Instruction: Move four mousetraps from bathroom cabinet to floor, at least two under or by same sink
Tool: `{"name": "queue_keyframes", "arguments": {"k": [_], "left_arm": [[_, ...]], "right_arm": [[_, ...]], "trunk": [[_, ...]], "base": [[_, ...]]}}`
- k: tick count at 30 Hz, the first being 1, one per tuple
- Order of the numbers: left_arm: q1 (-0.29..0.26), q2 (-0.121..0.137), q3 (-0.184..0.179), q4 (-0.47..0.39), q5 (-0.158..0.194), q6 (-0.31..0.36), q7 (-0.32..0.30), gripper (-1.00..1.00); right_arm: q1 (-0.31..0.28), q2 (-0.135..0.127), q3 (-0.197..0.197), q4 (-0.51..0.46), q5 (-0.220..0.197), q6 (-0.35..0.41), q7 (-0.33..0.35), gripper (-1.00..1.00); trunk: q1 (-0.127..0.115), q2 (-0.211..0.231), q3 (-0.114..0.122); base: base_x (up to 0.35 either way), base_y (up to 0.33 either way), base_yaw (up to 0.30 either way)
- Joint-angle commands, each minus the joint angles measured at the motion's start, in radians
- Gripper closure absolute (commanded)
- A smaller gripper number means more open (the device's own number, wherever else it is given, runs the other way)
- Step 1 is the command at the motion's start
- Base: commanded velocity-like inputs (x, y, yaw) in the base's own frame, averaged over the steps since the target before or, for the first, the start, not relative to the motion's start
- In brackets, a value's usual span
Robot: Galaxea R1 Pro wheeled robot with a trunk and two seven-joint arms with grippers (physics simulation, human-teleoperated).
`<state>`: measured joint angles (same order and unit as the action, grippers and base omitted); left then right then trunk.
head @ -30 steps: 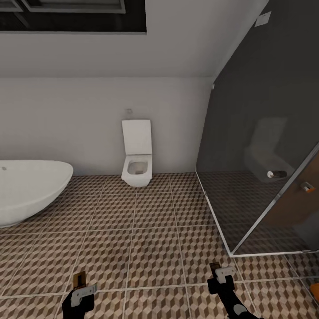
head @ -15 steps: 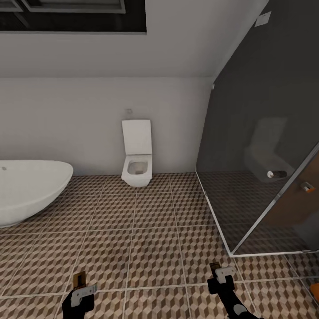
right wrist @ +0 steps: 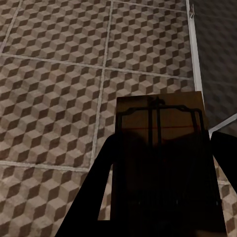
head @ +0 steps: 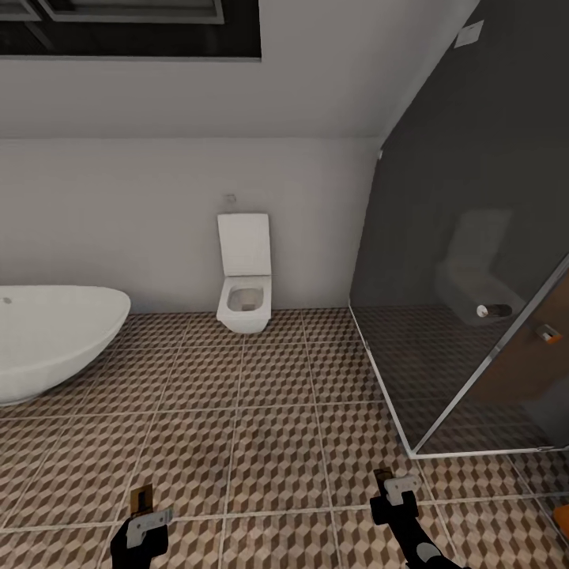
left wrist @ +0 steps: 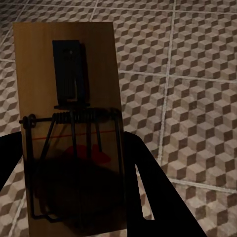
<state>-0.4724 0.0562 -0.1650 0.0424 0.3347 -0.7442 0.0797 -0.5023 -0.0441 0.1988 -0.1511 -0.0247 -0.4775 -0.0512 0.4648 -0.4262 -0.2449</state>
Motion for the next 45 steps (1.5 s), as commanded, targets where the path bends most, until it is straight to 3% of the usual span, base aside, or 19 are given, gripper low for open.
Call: {"name": "queue_keyframes", "arguments": {"k": [1,45], "left_arm": [[-0.002,0.0,-0.008,0.003,-0.004,-0.005,0.012,1.0],[-0.002,-0.001,-0.009,0.003,-0.003,-0.006,0.012,1.0]], "right_arm": [[-0.001,0.0,0.008,0.001,-0.003,-0.002,-0.006,1.0],[-0.001,0.0,0.01,0.001,-0.003,-0.001,-0.006,1.0]], "trunk": [[0.0,-0.002,-0.002],[0.0,-0.002,-0.002]], "base": [[0.0,0.0,0.0],[0.0,0.0,0.0]]}}
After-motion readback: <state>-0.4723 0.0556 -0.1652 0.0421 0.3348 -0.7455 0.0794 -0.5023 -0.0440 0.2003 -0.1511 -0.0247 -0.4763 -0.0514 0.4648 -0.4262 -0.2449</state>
